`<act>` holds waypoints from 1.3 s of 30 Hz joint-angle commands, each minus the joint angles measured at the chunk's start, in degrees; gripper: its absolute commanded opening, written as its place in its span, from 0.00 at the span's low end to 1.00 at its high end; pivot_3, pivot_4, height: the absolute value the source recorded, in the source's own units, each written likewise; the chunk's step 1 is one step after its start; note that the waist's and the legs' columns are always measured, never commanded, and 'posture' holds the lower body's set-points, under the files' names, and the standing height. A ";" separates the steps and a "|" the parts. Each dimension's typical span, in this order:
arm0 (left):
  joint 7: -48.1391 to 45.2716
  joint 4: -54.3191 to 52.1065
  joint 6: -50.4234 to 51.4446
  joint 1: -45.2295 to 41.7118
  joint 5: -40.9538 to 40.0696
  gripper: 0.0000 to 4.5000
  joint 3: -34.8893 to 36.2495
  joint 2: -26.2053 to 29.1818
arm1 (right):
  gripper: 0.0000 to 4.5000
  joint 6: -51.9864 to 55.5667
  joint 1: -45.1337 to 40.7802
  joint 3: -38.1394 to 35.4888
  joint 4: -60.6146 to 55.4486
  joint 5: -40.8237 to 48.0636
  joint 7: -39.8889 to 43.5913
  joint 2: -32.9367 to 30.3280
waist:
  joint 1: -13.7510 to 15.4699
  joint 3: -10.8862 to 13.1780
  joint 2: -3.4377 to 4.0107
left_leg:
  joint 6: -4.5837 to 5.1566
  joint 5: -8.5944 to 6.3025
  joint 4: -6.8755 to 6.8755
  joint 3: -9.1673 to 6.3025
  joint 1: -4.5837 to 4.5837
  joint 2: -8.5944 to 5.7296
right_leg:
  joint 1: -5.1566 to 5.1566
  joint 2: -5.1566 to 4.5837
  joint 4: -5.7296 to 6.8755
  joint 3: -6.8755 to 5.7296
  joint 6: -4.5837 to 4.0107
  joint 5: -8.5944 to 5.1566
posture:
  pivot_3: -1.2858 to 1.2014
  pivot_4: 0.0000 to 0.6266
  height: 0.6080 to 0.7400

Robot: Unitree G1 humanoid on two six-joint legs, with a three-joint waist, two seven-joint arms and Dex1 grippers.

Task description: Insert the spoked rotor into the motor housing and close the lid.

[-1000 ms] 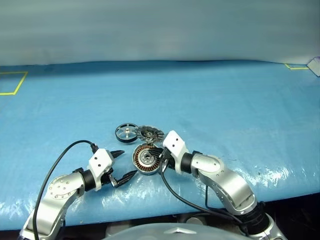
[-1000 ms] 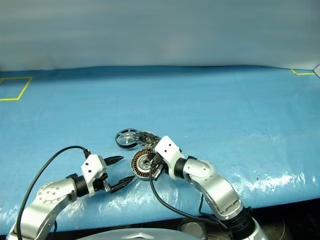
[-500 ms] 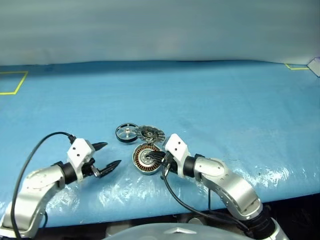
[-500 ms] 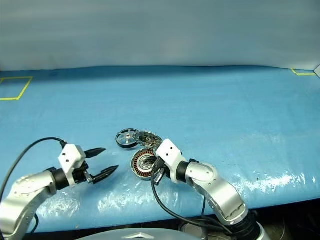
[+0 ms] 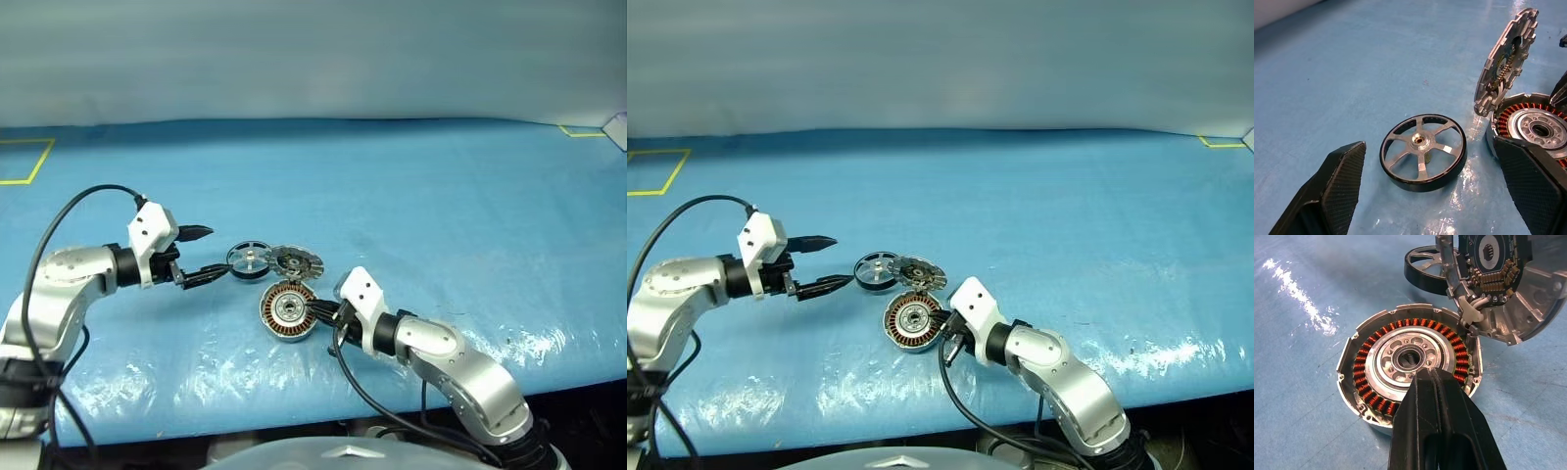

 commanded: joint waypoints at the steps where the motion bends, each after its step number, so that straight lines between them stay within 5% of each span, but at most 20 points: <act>1: -4.42 4.73 -2.11 -4.49 1.65 1.00 -2.20 0.13 | 0.01 -1.35 0.73 -0.50 -1.99 -0.01 -0.85 0.22 | -0.12 0.00 0.00 | 0.01 -0.01 0.00 0.01 -0.01 0.00 | -0.01 0.00 -0.02 0.01 0.01 0.01 | 0.52 0.24 1.00; 8: -10.40 12.75 -3.71 -11.85 5.24 1.00 -7.34 -0.97 | 0.01 -1.72 1.89 -0.69 -2.32 -0.35 -2.22 0.38 | -0.30 0.00 0.00 | 0.03 -0.02 0.00 0.01 -0.03 0.00 | -0.02 0.01 -0.04 0.01 0.26 0.15 | 0.52 0.24 1.00; 12: -11.37 15.80 -5.85 -14.34 7.70 0.79 -8.73 -1.79 | 0.00 -1.84 2.20 -0.69 -2.55 -0.38 -2.90 0.36 | -0.35 0.00 0.00 | 0.03 -0.01 0.03 0.01 -0.03 0.00 | -0.01 0.01 -0.03 0.02 0.28 0.16 | 0.52 0.24 1.00; 39: -14.93 24.37 -18.28 -18.90 17.89 0.79 -13.84 -6.39 | 0.00 -1.62 2.17 -0.10 -2.62 -0.73 -4.22 0.44 | -0.40 -0.01 -0.02 | 0.05 -0.02 0.14 0.00 -0.06 -0.01 | 0.00 0.01 0.01 0.04 0.34 0.21 | 0.52 0.24 1.00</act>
